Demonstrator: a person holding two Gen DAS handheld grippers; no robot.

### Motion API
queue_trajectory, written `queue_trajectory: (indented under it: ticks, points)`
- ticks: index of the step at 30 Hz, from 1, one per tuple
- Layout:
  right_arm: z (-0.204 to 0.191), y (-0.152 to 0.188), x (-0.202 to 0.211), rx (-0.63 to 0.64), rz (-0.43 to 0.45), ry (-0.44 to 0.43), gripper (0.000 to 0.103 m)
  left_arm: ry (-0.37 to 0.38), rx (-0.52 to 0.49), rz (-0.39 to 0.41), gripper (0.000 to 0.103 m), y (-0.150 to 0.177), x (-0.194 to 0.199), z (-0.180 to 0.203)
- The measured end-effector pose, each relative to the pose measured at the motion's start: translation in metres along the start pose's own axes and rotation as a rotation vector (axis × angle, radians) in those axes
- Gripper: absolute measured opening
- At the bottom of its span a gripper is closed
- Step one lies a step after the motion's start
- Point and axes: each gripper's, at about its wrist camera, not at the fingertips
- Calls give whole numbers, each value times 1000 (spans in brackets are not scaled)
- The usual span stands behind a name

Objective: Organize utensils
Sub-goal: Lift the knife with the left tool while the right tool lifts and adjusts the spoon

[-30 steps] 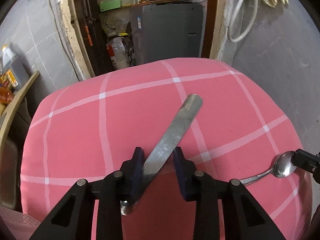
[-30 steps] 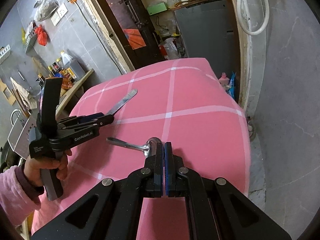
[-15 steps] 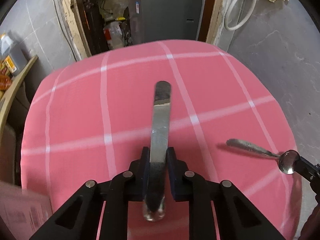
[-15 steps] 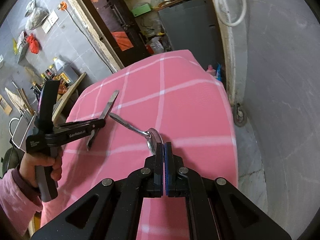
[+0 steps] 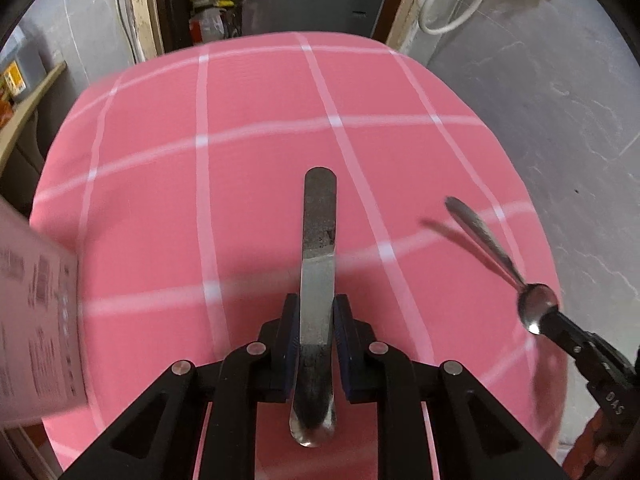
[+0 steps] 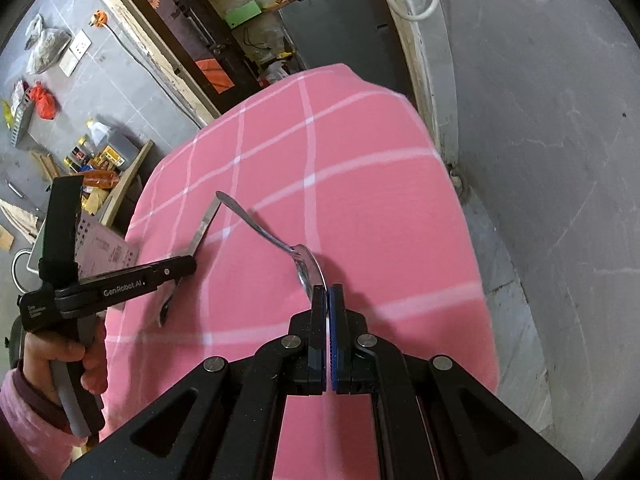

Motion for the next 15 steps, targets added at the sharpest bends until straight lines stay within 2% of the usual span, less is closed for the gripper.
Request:
queue_trajectory:
  ticks: [8, 15]
  points:
    - [-10, 22, 3, 0, -52, -21, 3, 66, 39, -35, 16, 33, 11, 4]
    - [-14, 23, 7, 67, -67, 3, 4, 102, 66, -36, 17, 37, 18, -3]
Point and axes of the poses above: each gripper's, at about its wrist camera, not at the fingertips, and x roughly against the way its jaws point, z to its right, y to its underside, and after that the axes turned 12 degrees about y, right-handed
